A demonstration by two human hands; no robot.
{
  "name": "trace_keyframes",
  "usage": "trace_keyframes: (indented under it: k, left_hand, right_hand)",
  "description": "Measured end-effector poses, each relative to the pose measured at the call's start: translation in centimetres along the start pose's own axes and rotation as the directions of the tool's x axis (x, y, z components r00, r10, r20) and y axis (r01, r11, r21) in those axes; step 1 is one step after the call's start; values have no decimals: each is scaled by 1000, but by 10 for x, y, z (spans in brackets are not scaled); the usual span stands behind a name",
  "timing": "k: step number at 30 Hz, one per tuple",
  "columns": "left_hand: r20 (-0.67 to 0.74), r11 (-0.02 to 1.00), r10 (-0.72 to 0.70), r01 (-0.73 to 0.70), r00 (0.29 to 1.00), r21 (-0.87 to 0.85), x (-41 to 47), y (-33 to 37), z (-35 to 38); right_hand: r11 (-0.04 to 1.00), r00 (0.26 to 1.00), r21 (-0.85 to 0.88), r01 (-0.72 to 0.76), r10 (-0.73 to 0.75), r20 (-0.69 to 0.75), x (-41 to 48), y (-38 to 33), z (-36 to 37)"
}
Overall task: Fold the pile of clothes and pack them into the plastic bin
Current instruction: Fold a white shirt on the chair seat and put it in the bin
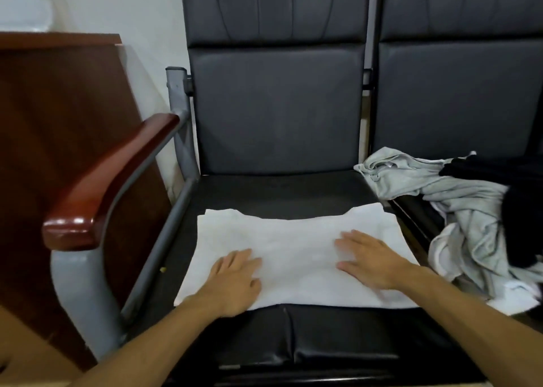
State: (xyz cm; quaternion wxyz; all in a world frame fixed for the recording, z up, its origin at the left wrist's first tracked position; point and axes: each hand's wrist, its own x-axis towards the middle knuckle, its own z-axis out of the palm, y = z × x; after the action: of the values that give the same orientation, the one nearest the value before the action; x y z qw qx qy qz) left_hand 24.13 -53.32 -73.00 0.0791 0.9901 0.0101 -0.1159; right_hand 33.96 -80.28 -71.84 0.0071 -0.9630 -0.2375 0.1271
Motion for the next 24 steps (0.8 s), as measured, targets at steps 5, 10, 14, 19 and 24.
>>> trace_keyframes:
  k: [5, 10, 14, 19, 24]
  left_hand:
    - [180, 999, 37, -42, 983, 24, -11, -10, -6]
    - [152, 993, 70, -54, 986, -109, -30, -5, -21]
    - [42, 983, 46, -38, 998, -178, -43, -4, -21]
    - [-206, 931, -326, 276, 923, -240, -35, -28, -24]
    - [-144, 819, -573, 571, 807, -55, -34, -37, -28]
  right_hand:
    - [998, 986, -52, 34, -25, 165, -16, -3, 2]
    - [997, 981, 31, 73, -77, 176, -29, -3, 2]
    - [994, 992, 87, 67, -76, 102, -34, -8, -9]
    - [994, 996, 55, 89, -90, 16, -21, -11, -15]
    - [988, 986, 104, 118, -104, -132, -4, -19, -12]
